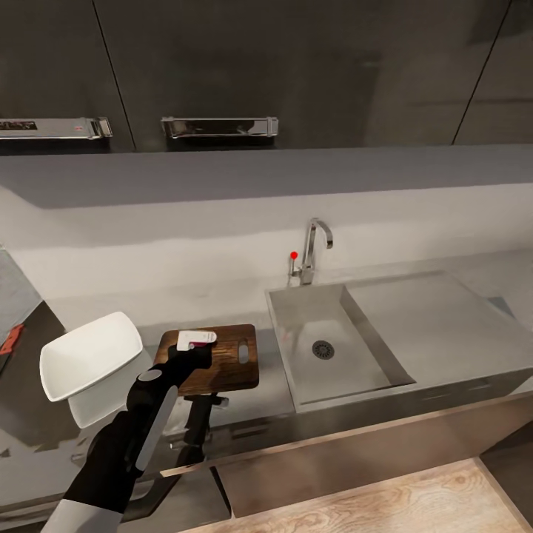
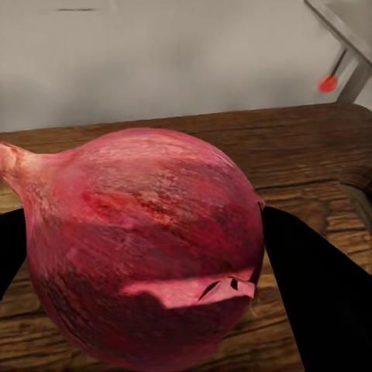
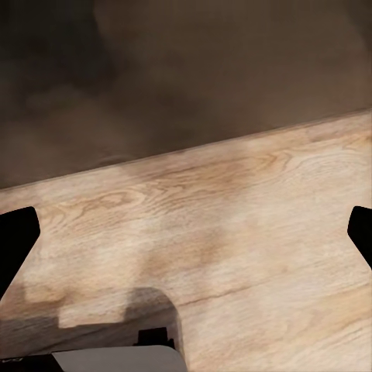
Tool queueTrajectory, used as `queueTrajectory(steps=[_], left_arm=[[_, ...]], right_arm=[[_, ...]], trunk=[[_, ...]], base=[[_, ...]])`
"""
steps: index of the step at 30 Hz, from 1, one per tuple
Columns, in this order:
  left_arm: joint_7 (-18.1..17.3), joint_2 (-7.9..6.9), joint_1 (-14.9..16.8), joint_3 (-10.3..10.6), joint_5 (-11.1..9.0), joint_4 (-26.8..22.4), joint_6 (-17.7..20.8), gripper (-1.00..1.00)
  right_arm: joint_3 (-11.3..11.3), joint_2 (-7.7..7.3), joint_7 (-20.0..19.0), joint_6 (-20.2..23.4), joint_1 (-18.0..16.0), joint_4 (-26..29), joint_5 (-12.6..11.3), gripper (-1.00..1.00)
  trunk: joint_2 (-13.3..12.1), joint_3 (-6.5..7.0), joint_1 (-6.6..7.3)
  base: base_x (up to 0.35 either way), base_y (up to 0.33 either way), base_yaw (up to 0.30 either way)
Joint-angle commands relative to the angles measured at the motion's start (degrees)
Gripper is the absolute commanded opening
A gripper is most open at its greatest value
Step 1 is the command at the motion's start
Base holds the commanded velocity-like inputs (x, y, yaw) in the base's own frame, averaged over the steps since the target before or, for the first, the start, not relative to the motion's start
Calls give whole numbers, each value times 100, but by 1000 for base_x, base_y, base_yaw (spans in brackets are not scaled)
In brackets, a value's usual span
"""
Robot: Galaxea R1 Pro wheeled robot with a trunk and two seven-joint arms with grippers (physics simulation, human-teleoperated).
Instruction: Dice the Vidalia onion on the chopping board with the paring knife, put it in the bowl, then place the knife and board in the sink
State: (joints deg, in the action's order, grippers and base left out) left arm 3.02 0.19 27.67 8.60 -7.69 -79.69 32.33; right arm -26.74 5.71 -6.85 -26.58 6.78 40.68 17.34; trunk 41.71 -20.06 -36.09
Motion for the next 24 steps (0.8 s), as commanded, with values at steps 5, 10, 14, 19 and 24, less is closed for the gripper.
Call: queueTrajectory(steps=[5, 10, 14, 19, 24], left_arm=[[32, -1, 4, 4, -56, 12, 28, -100], [32, -1, 8, 4, -50, 14, 28, -100], [32, -1, 4, 2, -50, 14, 28, -100], [32, -1, 7, 3, -49, 42, 28, -100], [32, -1, 3, 5, -49, 57, 28, -100]], right_arm=[[-43, 9, -53, -11, -1, 10, 24, 100], [-42, 9, -53, -8, -2, 10, 24, 100], [-42, 9, -53, -7, -1, 10, 24, 100], [-42, 9, -53, -11, -1, 10, 24, 100], [-42, 9, -53, -10, -1, 10, 24, 100]], trunk=[[6, -6, -2], [6, -6, -2], [6, -6, -2], [6, -6, -2], [6, -6, -2]], base=[[0, 0, 0], [0, 0, 0], [35, 12, 0], [100, 76, 0], [20, 17, 0]])
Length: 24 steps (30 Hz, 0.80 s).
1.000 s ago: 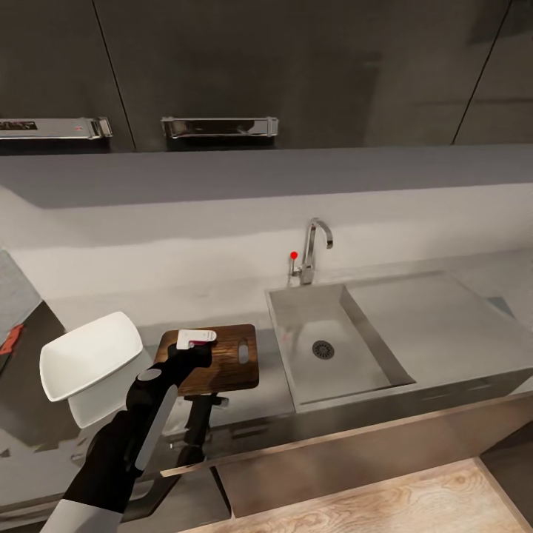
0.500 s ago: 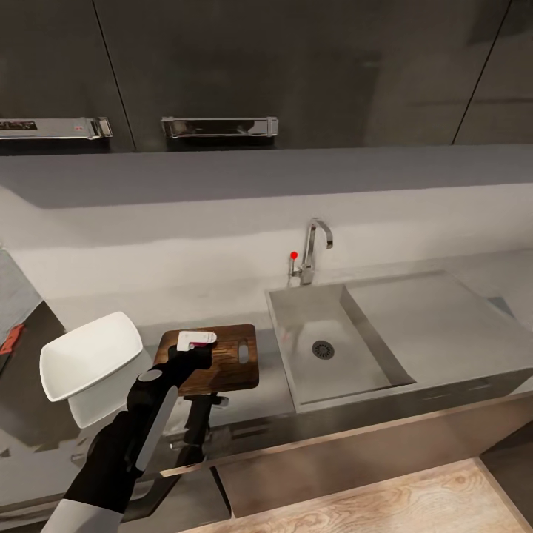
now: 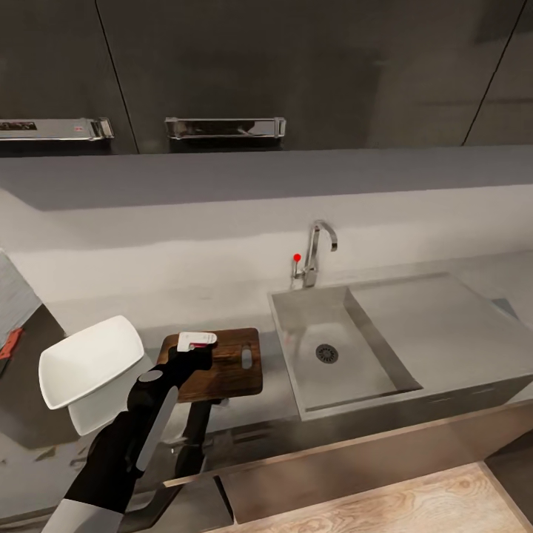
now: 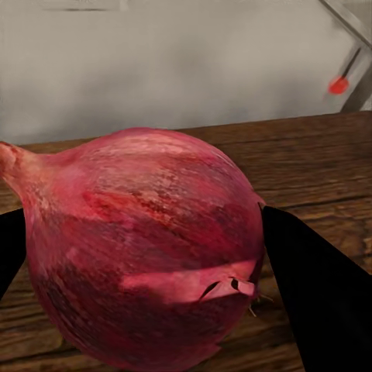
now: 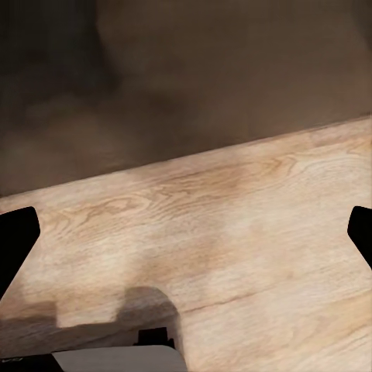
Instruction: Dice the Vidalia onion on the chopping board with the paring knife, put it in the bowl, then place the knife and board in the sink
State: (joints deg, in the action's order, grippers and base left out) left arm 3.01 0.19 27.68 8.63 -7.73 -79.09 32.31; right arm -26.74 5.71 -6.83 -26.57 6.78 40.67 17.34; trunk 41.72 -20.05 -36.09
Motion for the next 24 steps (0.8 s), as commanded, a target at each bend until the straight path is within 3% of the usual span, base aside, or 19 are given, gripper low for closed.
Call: queueTrajectory(steps=[1, 24], left_arm=[[33, -1, 1, 1, -44, -2, 30, -100], [33, -1, 3, 4, -44, 39, 24, -100]], right_arm=[[-42, 9, -55, -12, -1, 11, 24, 100], [-42, 9, -55, -13, -1, 11, 24, 100]], trunk=[[5, -7, -2], [5, -7, -2]], base=[[4, 4, 0], [-31, 0, 0]])
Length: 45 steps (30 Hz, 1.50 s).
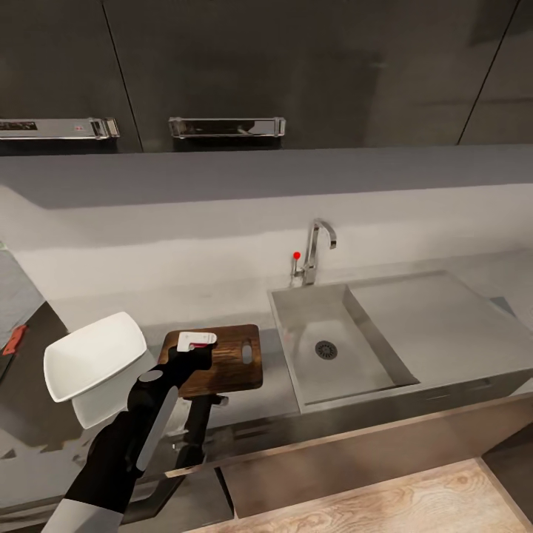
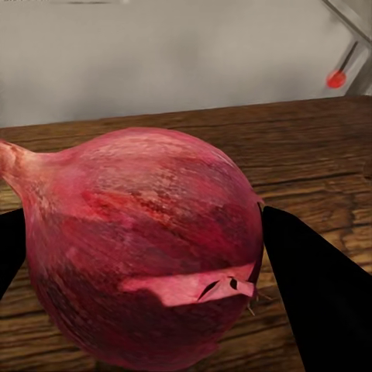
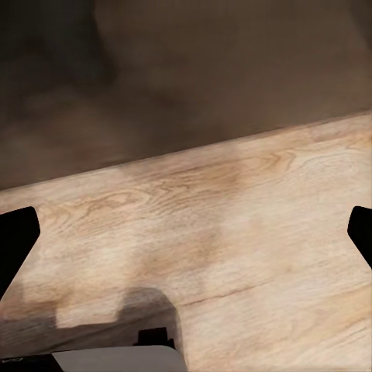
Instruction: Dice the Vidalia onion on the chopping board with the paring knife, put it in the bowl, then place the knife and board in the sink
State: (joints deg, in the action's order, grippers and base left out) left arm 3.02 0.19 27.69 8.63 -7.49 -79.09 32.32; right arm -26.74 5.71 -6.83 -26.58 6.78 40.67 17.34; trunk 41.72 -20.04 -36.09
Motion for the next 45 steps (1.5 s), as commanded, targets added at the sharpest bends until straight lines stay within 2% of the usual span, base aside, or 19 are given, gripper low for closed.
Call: queueTrajectory(steps=[1, 18, 19, 45], left_arm=[[32, 1, 3, 5, -68, 40, 22, -100], [32, -1, 4, 6, -64, 79, 13, -100], [32, -1, 4, 7, -63, 82, 12, 100], [32, -1, 4, 1, -59, 67, 20, 100]], right_arm=[[-42, 9, -55, -10, -1, 11, 24, 100], [-42, 9, -55, -12, -2, 11, 24, 100], [-42, 9, -55, -11, -4, 11, 24, 100], [-42, 9, -55, -14, -1, 11, 24, 100]], trunk=[[5, -7, -2], [5, -7, -2], [5, -7, -2], [5, -7, -2]], base=[[0, 0, 0], [0, 0, 0], [0, 0, 0], [0, 0, 0]])
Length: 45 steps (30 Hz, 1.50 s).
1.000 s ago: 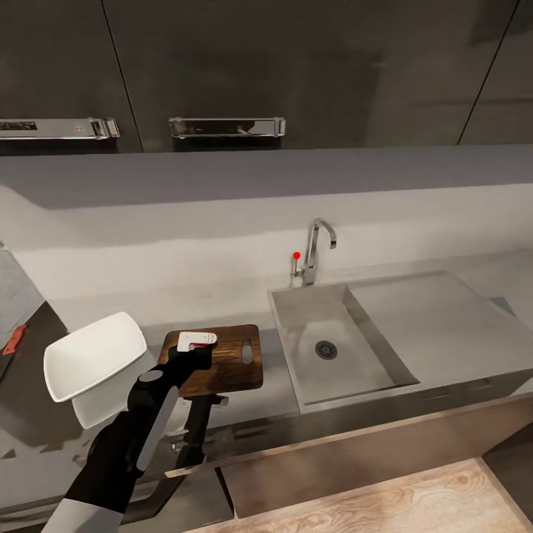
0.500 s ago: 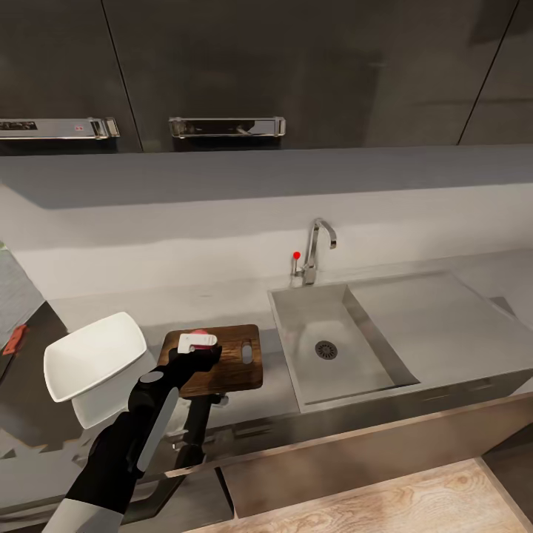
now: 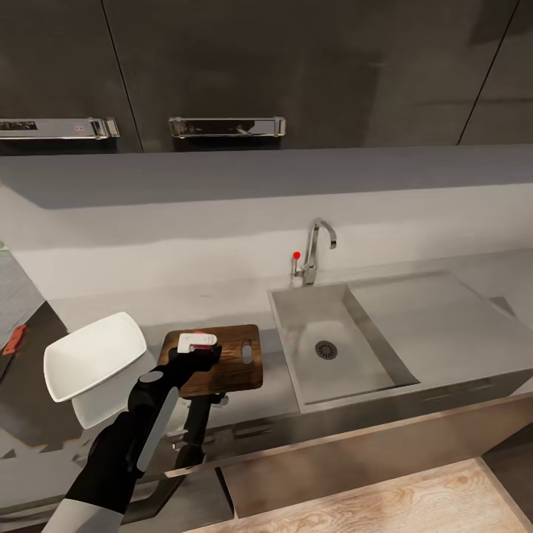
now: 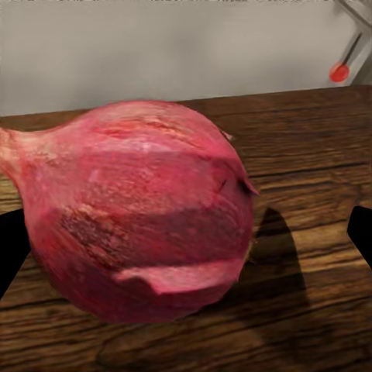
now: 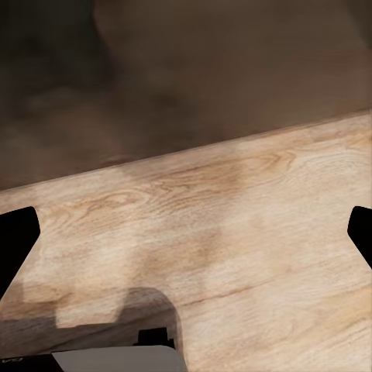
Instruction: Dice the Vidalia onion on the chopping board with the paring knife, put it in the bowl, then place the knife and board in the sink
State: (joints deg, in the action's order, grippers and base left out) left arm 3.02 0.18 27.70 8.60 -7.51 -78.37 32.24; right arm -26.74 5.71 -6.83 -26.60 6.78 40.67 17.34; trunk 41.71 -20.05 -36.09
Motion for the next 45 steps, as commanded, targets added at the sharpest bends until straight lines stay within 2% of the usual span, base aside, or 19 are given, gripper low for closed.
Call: queueTrajectory(steps=[1, 9, 45], left_arm=[[32, 0, 2, 3, -58, -8, 28, 100], [32, 0, 1, 5, -58, -28, 29, 100], [32, 3, -1, 3, -65, -54, 36, 100]], right_arm=[[-42, 9, -55, -12, -1, 11, 24, 100], [-42, 9, -55, -12, -1, 11, 24, 100], [-42, 9, -55, -12, -1, 11, 24, 100]], trunk=[[6, -6, -2], [6, -6, -2], [6, -6, -2]], base=[[0, 0, 0], [-114, 0, 0], [-345, 0, 0]])
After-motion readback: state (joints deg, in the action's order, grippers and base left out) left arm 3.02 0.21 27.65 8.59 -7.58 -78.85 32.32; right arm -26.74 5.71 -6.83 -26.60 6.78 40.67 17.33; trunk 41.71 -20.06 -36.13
